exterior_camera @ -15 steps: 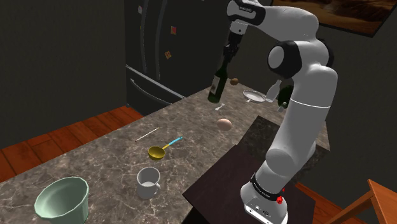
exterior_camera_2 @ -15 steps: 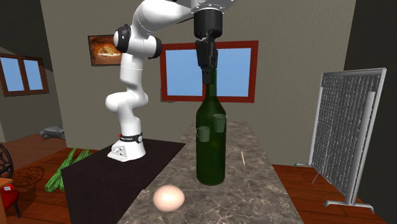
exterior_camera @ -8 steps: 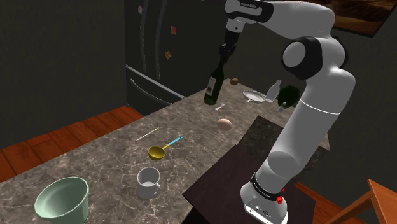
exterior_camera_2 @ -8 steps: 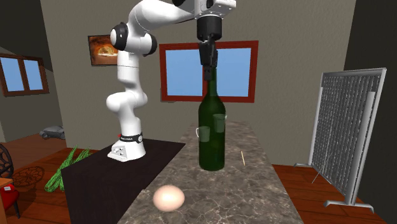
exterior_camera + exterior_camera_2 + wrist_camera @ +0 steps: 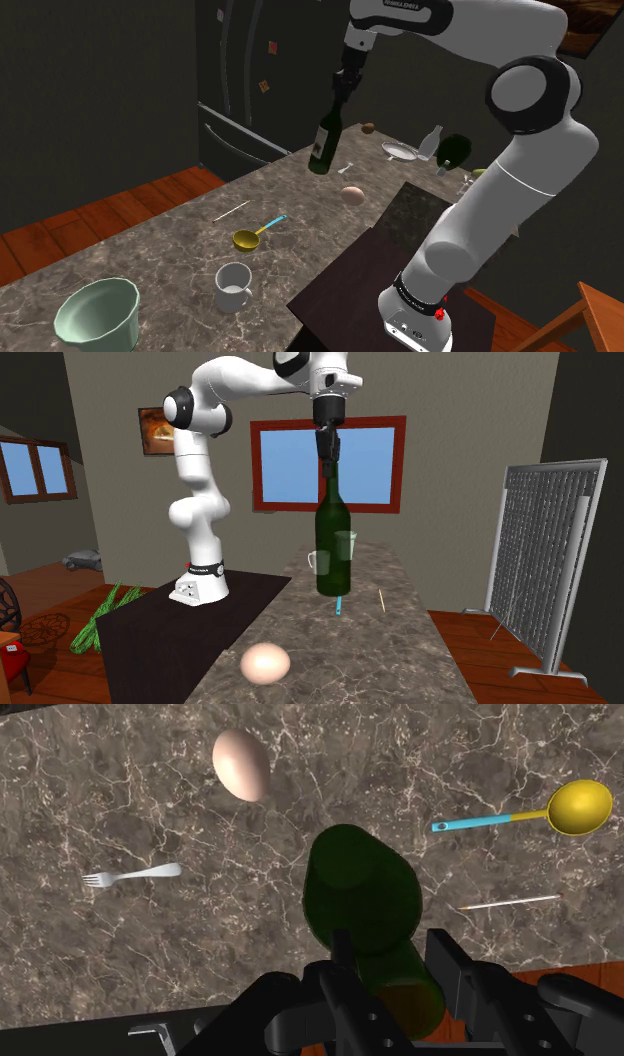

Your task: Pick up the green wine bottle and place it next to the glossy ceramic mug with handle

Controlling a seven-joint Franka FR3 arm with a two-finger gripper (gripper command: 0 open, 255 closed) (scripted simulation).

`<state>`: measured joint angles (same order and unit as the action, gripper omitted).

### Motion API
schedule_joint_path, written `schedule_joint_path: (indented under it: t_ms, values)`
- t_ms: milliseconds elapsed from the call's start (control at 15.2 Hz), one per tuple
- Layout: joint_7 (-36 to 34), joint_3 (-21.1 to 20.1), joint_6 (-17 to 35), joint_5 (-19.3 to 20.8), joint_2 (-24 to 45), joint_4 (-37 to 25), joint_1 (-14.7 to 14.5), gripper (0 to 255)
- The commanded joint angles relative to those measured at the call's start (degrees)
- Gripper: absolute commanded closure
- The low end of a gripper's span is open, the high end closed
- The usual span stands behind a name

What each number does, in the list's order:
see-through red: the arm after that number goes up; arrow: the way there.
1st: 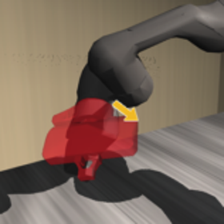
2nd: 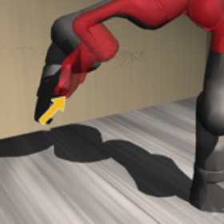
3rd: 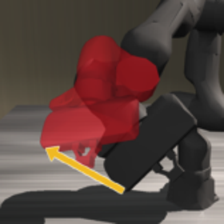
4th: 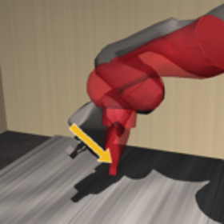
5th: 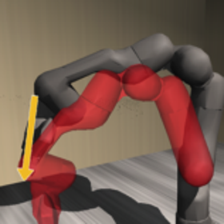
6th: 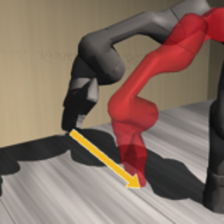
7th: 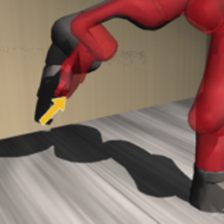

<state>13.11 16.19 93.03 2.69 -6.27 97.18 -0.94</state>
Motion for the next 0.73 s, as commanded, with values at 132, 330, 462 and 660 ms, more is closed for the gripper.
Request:
schedule_joint_path:
  t_ms: [132, 330, 462, 660]
  values:
    - [-6.1, -3.5, 0.3, 0.8, -4.4, 4.8, -2.3, 255]
    - [-10.4, -6.2, 0.3, 0.9, -6.8, 7.3, -3.9, 255]
    - [-13.3, -8.0, 0.3, 0.7, -8.1, 8.7, -5.0, 255]
    - [-17.5, -10.8, 0.1, 0.3, -9.5, 10.2, -6.5, 255]
